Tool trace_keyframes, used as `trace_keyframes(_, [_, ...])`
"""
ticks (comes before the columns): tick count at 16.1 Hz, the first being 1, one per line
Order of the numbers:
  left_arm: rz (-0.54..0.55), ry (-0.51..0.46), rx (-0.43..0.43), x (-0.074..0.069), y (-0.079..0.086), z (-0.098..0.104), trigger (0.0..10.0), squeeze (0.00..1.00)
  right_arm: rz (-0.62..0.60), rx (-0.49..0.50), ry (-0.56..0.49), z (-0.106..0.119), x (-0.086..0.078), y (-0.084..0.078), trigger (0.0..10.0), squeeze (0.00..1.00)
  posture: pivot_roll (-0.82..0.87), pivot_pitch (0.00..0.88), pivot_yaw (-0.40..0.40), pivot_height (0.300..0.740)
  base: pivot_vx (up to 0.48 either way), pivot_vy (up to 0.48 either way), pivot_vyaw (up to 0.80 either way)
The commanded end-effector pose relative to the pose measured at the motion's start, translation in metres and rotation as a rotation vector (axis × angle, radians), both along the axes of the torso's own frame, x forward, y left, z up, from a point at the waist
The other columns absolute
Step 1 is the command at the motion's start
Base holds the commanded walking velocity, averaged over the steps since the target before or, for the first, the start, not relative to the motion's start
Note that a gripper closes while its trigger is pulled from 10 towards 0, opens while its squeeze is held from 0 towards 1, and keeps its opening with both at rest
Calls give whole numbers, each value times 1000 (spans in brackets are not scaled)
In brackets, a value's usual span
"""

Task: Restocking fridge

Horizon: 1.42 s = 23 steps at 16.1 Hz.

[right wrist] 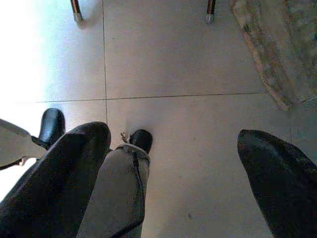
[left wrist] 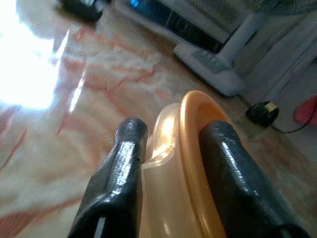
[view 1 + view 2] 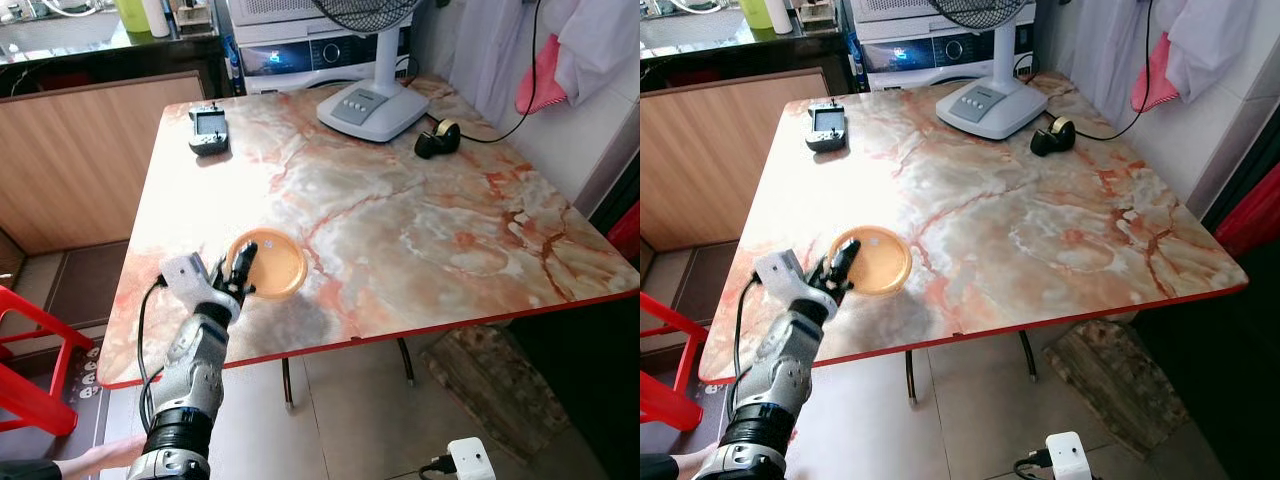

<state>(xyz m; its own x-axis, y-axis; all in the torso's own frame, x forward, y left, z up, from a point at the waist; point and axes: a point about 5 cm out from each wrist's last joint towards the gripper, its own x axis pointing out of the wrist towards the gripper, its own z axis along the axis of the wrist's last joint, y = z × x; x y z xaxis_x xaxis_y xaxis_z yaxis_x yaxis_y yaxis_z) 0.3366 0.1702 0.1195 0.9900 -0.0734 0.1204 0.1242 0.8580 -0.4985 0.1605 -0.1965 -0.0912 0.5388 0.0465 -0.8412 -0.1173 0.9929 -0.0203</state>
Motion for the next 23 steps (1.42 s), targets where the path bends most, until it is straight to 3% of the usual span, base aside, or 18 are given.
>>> trace_keyframes(1, [-3,-32,2,1,-3,10,0,0,-5,-2,-2,0,-1,0,10000,0,31,32,13,740,0,0,0])
trace_keyframes(7, [20,-87,52,-3,-5,24,0,0,-12,1,-6,-1,-4,2,10000,0,29,0,28,740,0,0,0])
trace_keyframes(8, [32,-101,86,-2,-5,28,2157,0,-15,1,-7,-2,-4,2,10000,0,28,0,30,740,0,0,0])
trace_keyframes(9, [47,-107,110,-3,-4,30,9294,0,-16,1,-7,-2,-5,2,10000,0,25,0,33,740,0,0,0])
trace_keyframes(10, [72,-109,167,-4,-3,31,10000,0,-36,6,-10,-2,-6,2,10000,0,25,0,33,740,0,0,0])
trace_keyframes(11, [85,-113,192,-5,-3,31,10000,0,-50,9,-13,-2,-6,2,10000,0,24,0,36,740,0,0,0])
trace_keyframes(12, [120,-120,297,-9,0,32,10000,0,-63,15,-21,-2,-6,2,10000,0,25,0,36,740,0,0,0])
trace_keyframes(13, [127,-124,334,-9,0,32,10000,0,-65,16,-23,-2,-6,2,10000,0,27,0,35,740,0,0,0])
trace_keyframes(14, [126,-157,455,-11,-3,36,10000,0,-77,22,-31,-1,-5,2,10000,0,31,3,33,740,0,0,0])
trace_keyframes(17, [103,-202,587,-13,-10,42,10000,0,-80,21,-36,-1,-3,2,10000,0,29,18,34,740,0,0,0])
trace_keyframes(23, [113,-208,610,-13,-15,40,10000,0,-97,24,-40,0,-2,2,10000,0,29,31,31,740,0,0,0])
